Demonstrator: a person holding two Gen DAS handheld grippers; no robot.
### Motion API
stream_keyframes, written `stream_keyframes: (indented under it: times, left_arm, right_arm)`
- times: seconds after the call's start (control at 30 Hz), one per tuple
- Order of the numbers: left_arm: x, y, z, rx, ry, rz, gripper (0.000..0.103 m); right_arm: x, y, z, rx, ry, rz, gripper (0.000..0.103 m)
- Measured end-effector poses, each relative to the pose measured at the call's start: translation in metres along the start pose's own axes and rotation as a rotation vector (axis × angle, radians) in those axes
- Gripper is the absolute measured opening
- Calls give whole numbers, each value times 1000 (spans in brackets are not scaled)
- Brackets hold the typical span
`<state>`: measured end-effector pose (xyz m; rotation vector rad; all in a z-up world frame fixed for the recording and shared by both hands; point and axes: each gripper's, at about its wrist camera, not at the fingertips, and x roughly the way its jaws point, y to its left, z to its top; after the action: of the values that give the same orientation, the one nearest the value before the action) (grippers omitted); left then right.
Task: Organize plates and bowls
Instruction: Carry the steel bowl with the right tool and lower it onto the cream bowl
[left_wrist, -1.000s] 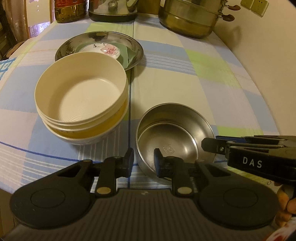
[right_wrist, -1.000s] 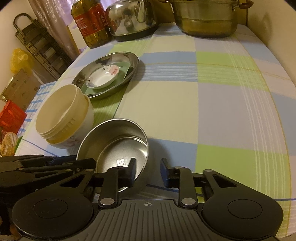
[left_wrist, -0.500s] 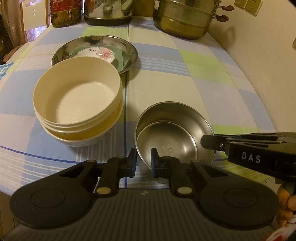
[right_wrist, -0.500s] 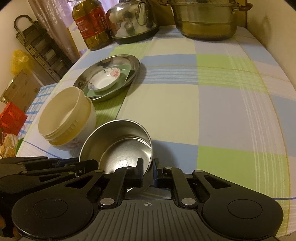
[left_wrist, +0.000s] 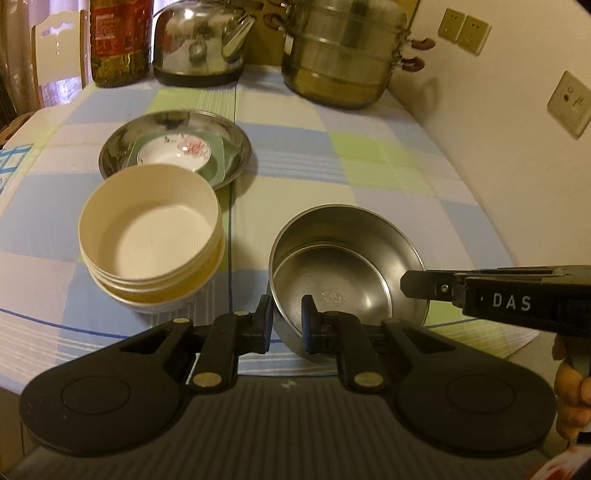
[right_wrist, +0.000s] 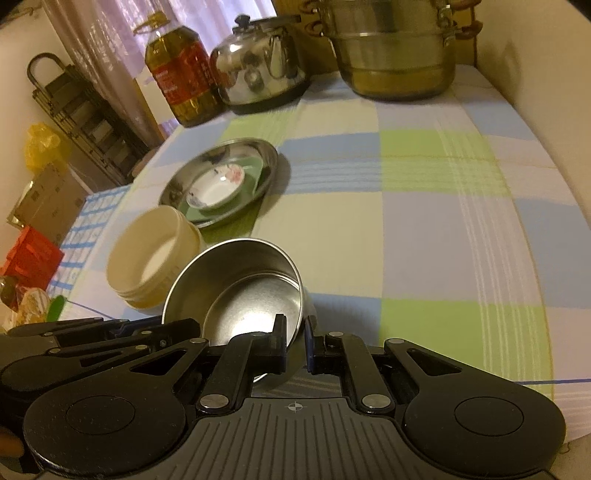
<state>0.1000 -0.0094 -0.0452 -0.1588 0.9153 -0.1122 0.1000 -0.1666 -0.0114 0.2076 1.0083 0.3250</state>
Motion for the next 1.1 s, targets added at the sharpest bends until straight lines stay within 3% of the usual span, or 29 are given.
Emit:
stream_keyframes:
  times: [0.47, 1.1]
  left_arm:
    - [-46, 23, 11, -34, -71, 31, 14]
    - [-55, 97, 43, -105, -109, 90, 14]
  right_arm:
    - [-20, 37, 22, -29, -33, 81, 10]
    - [27, 94, 60, -43, -8, 162, 10]
